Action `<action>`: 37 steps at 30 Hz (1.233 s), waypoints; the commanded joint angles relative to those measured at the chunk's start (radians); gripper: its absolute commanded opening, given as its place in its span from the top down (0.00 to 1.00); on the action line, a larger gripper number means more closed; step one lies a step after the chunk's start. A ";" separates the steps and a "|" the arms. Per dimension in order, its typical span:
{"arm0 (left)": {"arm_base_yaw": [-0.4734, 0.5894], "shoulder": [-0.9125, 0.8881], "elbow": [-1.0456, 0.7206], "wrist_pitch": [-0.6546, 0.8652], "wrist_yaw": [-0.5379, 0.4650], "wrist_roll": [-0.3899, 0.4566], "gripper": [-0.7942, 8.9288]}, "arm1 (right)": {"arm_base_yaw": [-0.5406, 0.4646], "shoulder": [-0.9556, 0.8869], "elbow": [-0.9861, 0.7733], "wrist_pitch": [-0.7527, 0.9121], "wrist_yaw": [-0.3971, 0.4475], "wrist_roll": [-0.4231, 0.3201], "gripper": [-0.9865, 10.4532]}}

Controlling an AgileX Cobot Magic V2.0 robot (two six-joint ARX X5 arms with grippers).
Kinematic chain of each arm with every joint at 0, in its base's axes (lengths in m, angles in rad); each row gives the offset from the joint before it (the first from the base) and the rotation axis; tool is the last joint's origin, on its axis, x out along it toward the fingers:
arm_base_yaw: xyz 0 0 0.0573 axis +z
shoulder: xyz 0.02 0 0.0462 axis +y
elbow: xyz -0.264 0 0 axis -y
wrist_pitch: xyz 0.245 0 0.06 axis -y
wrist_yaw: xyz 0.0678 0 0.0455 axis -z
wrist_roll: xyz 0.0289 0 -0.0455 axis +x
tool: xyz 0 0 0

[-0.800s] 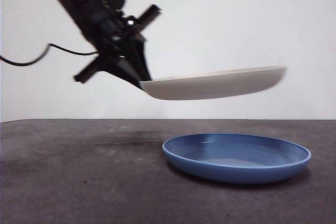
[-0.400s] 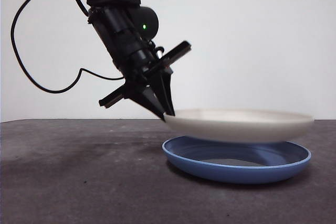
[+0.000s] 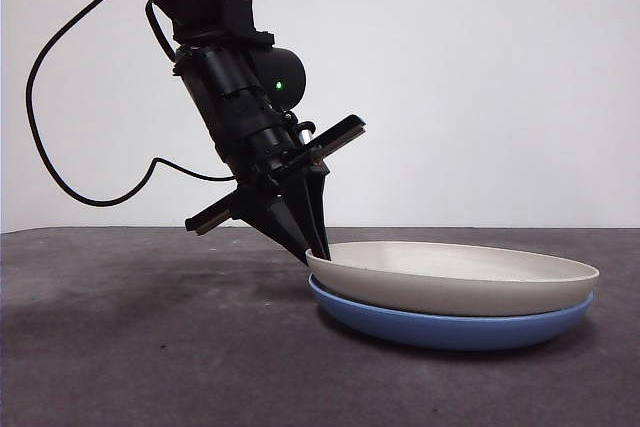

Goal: Pick up the white plate, put it on the blue plate, put it on desk

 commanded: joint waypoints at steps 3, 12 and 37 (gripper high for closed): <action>-0.008 0.024 0.029 0.007 0.004 0.044 0.89 | 0.003 0.003 0.023 0.009 -0.002 -0.012 0.41; -0.009 0.024 0.029 0.027 0.005 0.057 0.59 | 0.003 0.003 0.023 0.009 -0.002 -0.012 0.41; -0.009 0.023 0.352 -0.239 0.005 0.145 0.31 | 0.003 0.003 0.023 0.006 -0.001 -0.012 0.41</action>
